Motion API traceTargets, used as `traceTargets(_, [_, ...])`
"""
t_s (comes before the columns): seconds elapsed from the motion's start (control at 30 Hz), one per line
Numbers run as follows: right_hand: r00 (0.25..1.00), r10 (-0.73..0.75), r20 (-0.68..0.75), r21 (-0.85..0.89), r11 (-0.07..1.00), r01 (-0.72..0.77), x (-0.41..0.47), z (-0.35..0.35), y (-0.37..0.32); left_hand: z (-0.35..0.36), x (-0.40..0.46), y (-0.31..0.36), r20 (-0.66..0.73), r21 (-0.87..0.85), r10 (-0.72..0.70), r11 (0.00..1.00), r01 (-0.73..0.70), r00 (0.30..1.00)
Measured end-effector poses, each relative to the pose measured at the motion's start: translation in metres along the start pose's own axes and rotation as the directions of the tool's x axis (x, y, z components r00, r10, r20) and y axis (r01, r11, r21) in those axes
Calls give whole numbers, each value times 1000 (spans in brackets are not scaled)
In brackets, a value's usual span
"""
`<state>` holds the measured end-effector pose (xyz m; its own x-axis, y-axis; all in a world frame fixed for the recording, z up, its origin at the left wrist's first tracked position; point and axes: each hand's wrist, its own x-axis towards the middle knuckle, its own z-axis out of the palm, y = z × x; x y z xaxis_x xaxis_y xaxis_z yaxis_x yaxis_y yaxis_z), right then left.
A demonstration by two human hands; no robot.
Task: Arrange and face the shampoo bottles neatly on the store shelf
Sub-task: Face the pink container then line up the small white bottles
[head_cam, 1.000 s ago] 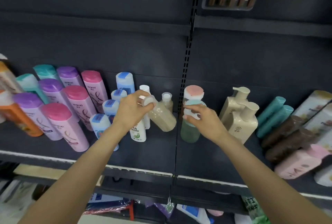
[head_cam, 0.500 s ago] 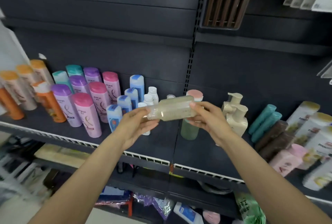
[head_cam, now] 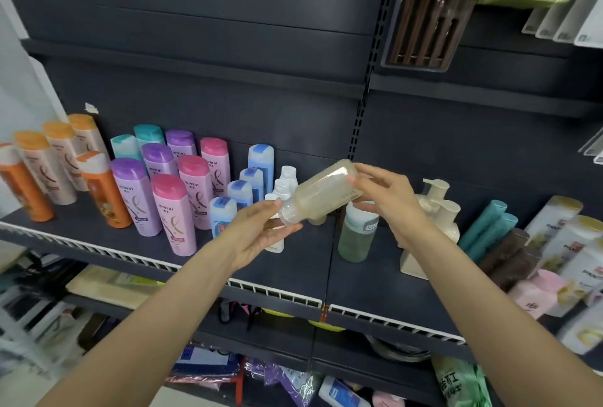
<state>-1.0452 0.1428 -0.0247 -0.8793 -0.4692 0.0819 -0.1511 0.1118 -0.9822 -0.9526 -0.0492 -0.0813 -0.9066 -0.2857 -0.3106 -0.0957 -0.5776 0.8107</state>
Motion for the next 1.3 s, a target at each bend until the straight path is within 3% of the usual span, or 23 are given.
traceTargets(0.17, [999, 44, 19, 129, 991, -46, 5, 8, 5, -6, 7, 16, 10, 50, 164, 985, -164, 986])
traceTargets(0.33, [994, 32, 108, 284, 957, -62, 6, 3, 6, -13, 4, 28, 102, 133, 164, 975, -176, 981])
traceTargets(0.43, [992, -5, 128, 240, 970, -26, 5, 1, 7, -14, 0, 33, 209, 131, 118, 980, -147, 971])
traceTargets(0.53, [981, -38, 191, 225, 974, -6, 5, -1, 8, -14, 2, 33, 177, 140, 126, 978, -151, 976])
traceTargets(0.67, [966, -68, 248, 192, 981, 20, 6, 0, 11, -14, 3, 34, 136, 174, 242, 949, -263, 961])
traceTargets(0.87, [994, -22, 107, 236, 972, -4, 9, 9, 20, -18, 3, 37, 210, 253, 415, 851, -460, 885])
traceTargets(1.0, [993, 16, 117, 198, 979, -39, 14, 7, 30, -18, 5, 41, 254, 376, 483, 749, -545, 838])
traceTargets(1.3, [998, 53, 25, 5, 999, -53, 29, 6, 49, -5, 23, 48, 302, 479, 495, 660, -578, 815])
